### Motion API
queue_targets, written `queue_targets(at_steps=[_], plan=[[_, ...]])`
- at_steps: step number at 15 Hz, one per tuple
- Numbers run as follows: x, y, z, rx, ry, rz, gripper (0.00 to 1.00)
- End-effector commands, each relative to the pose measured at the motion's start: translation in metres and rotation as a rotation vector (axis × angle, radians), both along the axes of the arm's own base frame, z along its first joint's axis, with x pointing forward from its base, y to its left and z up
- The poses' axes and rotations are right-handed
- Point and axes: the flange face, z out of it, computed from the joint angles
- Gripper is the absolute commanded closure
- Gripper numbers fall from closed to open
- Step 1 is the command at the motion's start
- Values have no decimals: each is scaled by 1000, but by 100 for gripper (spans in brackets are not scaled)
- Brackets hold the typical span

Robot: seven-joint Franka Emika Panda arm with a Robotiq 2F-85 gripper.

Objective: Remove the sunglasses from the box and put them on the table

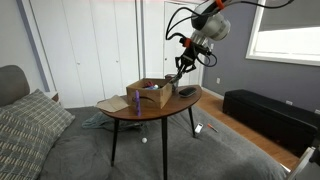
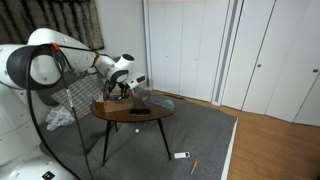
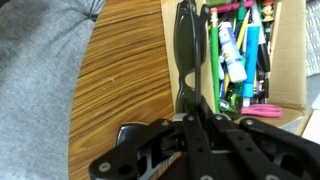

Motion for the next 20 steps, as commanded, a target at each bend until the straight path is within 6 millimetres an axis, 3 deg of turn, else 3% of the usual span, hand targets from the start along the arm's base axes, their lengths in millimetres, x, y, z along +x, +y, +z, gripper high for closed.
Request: queue_targets(at_steps=[1,7,13,20], plan=[[-7,-10,-20,56,23,-12,98],[-2,-16,-58,66,104,-30,98],[7,-7,-99,51,176,-23,98],[11,-7,-115,40,200,-25,98]])
